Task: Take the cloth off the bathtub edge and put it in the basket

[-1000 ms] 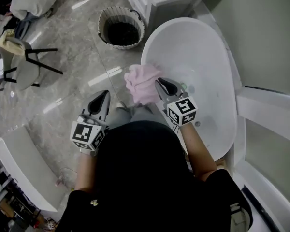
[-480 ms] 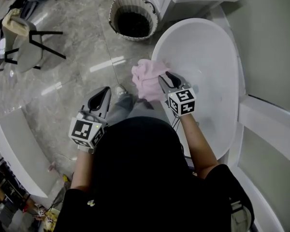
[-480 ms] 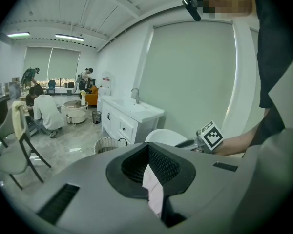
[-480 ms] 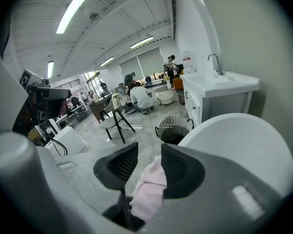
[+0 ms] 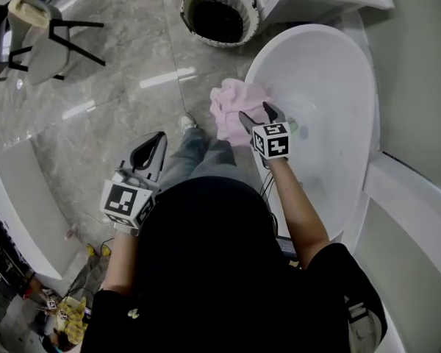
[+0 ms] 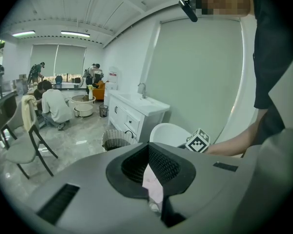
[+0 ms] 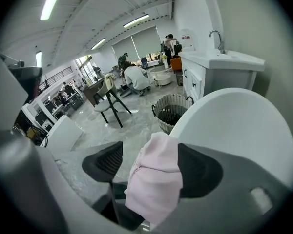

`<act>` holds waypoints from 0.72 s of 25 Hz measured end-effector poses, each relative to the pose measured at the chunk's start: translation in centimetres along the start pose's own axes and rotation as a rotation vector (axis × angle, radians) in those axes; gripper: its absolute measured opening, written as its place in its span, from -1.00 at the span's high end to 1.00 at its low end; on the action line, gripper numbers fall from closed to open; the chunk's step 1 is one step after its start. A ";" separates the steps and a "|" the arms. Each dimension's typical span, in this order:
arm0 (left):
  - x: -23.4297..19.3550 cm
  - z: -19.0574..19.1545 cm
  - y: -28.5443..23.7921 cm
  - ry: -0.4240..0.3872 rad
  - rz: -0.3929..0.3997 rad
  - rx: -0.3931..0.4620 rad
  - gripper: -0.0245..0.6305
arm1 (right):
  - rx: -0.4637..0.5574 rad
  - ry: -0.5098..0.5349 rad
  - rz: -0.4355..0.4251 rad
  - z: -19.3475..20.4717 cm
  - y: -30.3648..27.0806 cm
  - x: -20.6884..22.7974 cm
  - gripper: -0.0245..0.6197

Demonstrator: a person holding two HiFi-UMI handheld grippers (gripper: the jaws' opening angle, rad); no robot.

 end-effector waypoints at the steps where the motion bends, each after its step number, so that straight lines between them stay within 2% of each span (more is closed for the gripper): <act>1: -0.1 0.4 0.1 0.005 -0.004 -0.005 0.89 | -0.016 0.004 0.006 0.5 -0.8 0.2 -0.19; 9: -0.7 2.6 1.3 0.049 -0.043 -0.050 0.89 | -0.121 0.010 0.081 3.7 -6.4 2.2 -0.49; 18: -1.1 3.9 1.6 0.045 -0.049 -0.067 0.89 | -0.255 0.007 0.150 7.1 -11.0 4.0 -0.64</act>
Point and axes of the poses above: the fingertips, and each gripper's own axes: y backward along the fingers, x to its right, z out of its underside, the point moved 1 cm from there along y, backward along the fingers, and after that the axes turned 1 degree about -z, right-handed, at the moved point
